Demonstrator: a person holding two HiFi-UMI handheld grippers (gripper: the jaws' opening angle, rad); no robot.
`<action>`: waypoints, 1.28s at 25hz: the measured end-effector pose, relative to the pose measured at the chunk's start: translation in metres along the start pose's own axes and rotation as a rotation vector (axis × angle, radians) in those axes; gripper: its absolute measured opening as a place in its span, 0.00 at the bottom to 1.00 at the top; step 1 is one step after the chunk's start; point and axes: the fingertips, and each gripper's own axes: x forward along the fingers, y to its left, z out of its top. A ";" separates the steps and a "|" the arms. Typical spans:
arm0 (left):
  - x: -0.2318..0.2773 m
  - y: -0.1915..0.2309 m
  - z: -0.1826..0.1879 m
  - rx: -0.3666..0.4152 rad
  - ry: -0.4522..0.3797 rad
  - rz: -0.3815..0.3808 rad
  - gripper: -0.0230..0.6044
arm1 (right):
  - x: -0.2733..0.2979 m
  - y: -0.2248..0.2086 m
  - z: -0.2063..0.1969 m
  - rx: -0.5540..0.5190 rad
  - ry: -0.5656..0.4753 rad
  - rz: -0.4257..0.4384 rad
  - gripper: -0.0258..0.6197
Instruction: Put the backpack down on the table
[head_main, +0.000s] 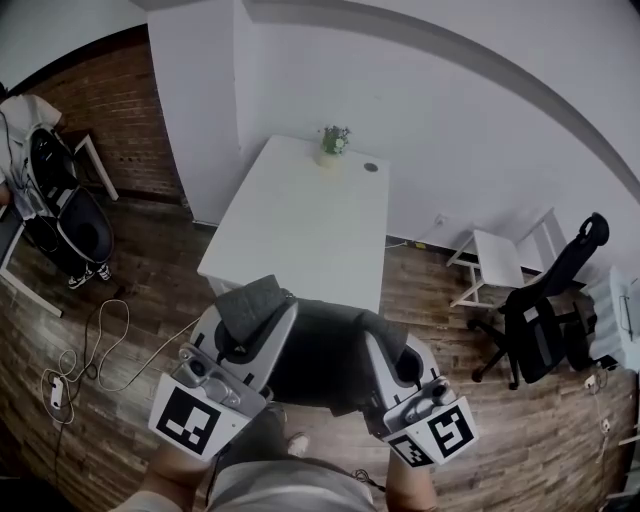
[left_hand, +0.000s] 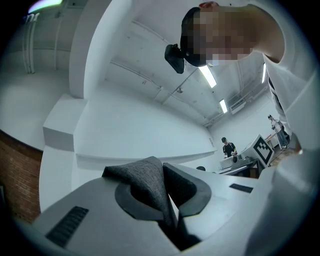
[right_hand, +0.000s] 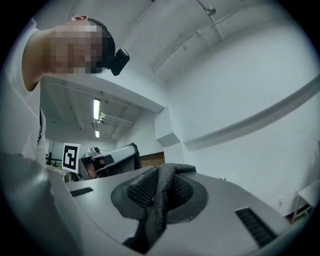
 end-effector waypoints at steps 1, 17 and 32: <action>0.004 0.006 0.000 0.004 -0.006 -0.005 0.10 | 0.005 -0.002 0.002 -0.006 -0.002 -0.002 0.13; 0.113 0.110 0.008 0.049 -0.134 -0.116 0.10 | 0.113 -0.079 0.045 -0.019 -0.077 -0.060 0.13; 0.199 0.173 0.006 0.060 -0.177 -0.218 0.10 | 0.194 -0.165 0.085 -0.056 -0.142 -0.127 0.13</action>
